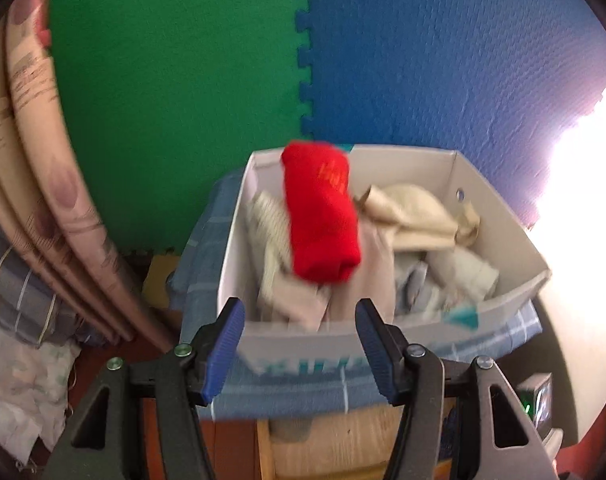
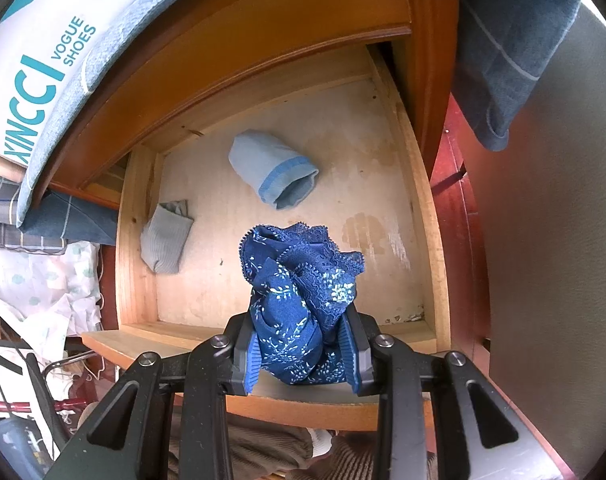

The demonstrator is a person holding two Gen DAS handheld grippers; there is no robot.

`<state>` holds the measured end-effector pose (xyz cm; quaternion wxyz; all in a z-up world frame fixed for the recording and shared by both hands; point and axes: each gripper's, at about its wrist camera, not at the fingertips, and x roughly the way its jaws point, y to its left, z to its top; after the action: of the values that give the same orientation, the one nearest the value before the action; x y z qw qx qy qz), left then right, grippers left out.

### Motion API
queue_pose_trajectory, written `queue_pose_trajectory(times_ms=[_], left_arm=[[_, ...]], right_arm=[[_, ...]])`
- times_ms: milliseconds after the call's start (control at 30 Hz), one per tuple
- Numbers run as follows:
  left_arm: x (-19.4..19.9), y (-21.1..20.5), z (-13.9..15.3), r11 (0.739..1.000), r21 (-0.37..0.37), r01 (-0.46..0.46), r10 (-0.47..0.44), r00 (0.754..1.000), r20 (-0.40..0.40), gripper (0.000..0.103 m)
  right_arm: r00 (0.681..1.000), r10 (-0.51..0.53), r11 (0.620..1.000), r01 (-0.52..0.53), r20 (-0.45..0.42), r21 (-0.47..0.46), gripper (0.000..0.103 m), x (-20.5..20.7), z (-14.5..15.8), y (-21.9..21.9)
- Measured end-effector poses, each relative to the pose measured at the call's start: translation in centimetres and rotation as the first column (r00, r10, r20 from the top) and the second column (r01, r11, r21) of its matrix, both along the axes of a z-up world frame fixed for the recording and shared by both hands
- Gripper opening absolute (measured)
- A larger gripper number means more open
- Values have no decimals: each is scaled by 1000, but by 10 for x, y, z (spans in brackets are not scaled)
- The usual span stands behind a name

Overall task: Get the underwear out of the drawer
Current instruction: 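Open the left tool to drop the red sock into the shoe box, then withdraw the left tool back in front of the drawer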

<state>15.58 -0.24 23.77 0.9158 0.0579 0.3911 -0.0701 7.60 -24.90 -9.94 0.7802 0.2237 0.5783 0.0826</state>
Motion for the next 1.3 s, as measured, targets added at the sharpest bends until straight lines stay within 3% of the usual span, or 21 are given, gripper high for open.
queue_pose_trajectory(times_ms=[133, 267, 500, 733, 867, 1067, 1300], left_arm=[[-34, 13, -22, 998, 18, -56, 56, 998, 17, 59], [-61, 27, -51, 993, -25, -119, 119, 993, -4, 59], [-91, 31, -126, 978, -3, -207, 205, 971, -126, 59], [-108, 26, -170, 974, -22, -225, 218, 961, -173, 59], [-113, 27, -183, 972, -24, -235, 226, 955, -193, 59], [-115, 36, -185, 971, -103, -218, 195, 961, -197, 59], [-110, 52, -189, 947, -156, -280, 243, 945, -221, 59]], right_arm=[[1000, -1, 1000, 1, 0, -6, 30, 0, 0, 0], [1000, 0, 1000, 0, 1, -22, 30, -1, 1, 1], [1000, 9, 998, -9, 8, -69, 30, -1, 3, 5], [999, 21, 994, -17, 36, -106, 30, -5, 9, 7], [998, 21, 992, -14, 61, -123, 30, -7, 14, 8], [997, 19, 988, -8, 72, -152, 30, -9, 19, 8], [995, 40, 987, -25, 96, -161, 31, -14, 28, 10]])
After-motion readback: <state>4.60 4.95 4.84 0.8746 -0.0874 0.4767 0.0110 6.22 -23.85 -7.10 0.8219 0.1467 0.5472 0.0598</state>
